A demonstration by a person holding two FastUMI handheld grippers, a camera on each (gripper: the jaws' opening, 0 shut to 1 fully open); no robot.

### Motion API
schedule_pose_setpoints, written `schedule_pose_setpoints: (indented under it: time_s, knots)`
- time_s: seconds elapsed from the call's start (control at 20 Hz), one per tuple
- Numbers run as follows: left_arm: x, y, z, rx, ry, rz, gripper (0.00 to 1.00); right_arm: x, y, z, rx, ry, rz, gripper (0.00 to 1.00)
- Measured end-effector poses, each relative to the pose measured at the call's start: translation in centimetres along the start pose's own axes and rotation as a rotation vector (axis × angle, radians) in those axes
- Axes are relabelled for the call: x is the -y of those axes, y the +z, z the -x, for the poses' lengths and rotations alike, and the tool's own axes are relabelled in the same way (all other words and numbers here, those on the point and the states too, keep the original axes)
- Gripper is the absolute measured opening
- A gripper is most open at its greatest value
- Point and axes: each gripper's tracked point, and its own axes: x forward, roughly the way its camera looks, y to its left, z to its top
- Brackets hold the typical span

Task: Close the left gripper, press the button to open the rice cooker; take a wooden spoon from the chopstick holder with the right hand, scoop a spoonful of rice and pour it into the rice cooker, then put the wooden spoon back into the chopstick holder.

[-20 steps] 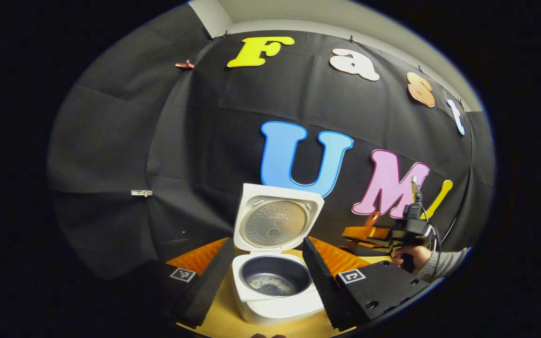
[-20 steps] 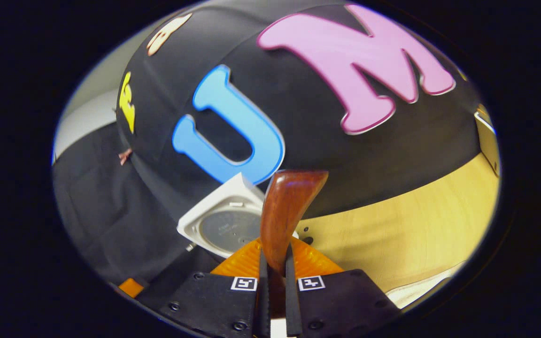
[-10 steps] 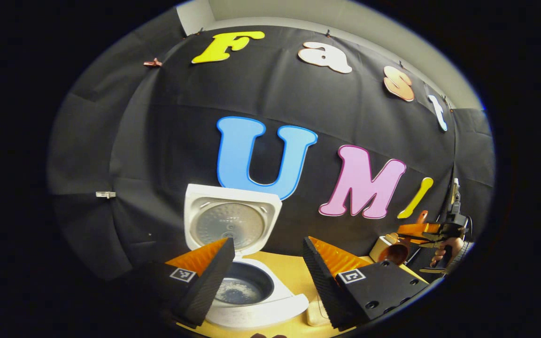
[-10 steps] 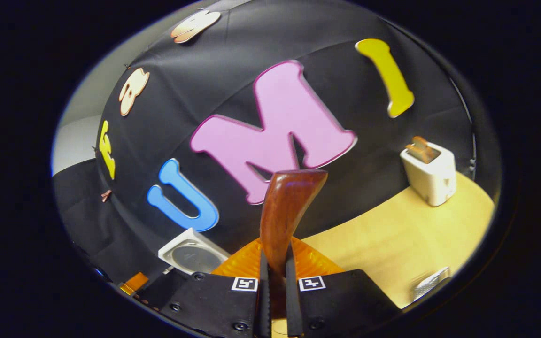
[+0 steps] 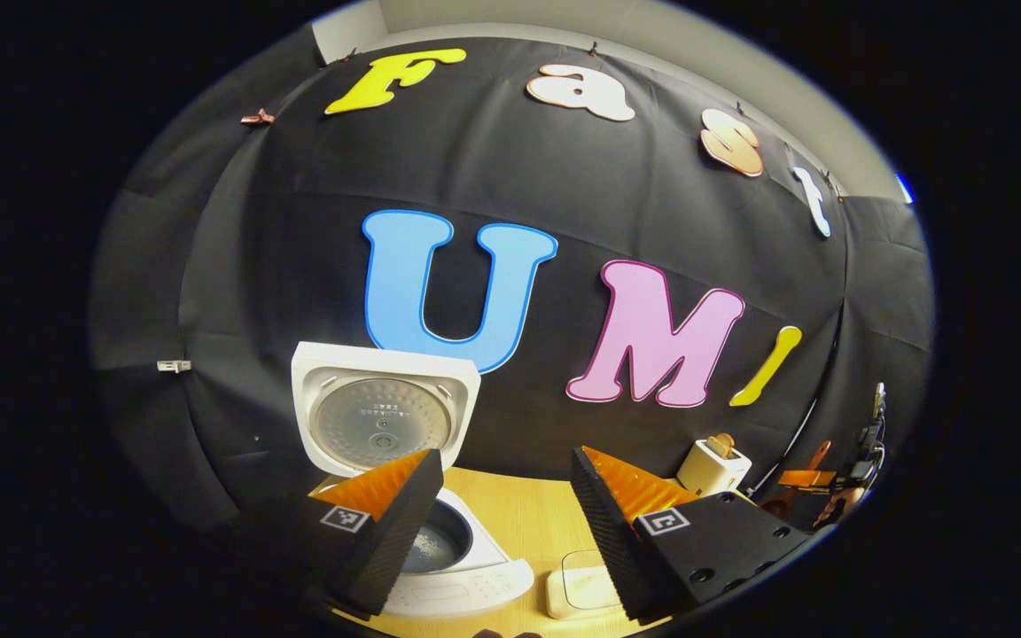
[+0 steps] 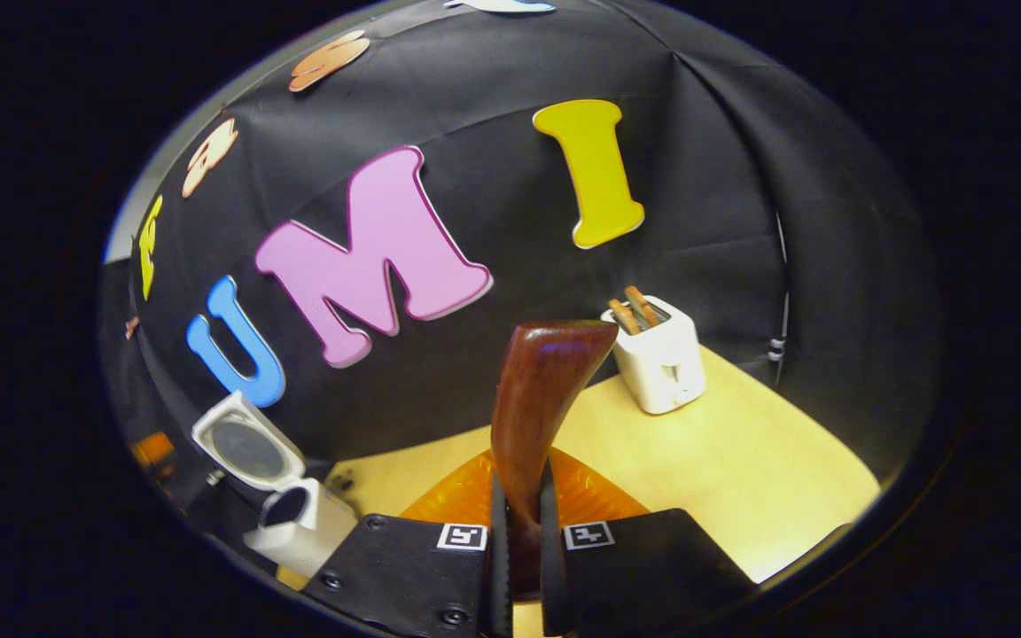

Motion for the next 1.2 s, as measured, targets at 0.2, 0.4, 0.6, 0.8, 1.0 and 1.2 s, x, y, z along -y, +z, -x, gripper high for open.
schedule_pose_setpoints:
  time_s: [0.2, 0.4, 0.6, 0.8, 1.0, 1.2]
  knots:
    - [0.7, -0.1, 0.2, -0.026, 0.019, -0.009, 0.94, 2.8, -3.9, -0.9, -0.076, -0.006, 0.025, 0.17]
    - [1.0, 0.4, 0.6, -0.03, 0.053, -0.004, 0.94, 4.0, -6.9, -1.9, -0.137, -0.007, 0.075, 0.17]
    - [0.5, 0.3, 1.2, -0.028, 0.081, -0.039, 0.94, 5.2, -8.6, -3.0, -0.182, 0.0, 0.111, 0.17]
    - [0.5, 0.6, 1.6, -0.025, 0.096, -0.042, 0.94, 6.8, -11.1, -3.0, -0.253, -0.027, 0.114, 0.2]
    - [1.1, 0.7, 1.4, -0.021, 0.085, -0.052, 0.94, 8.4, -10.0, -3.1, -0.232, -0.085, 0.073, 0.34]
    - [1.7, 0.9, 0.6, -0.014, 0.063, -0.062, 0.94, 9.5, -8.6, -1.9, -0.204, -0.127, 0.042, 0.47]
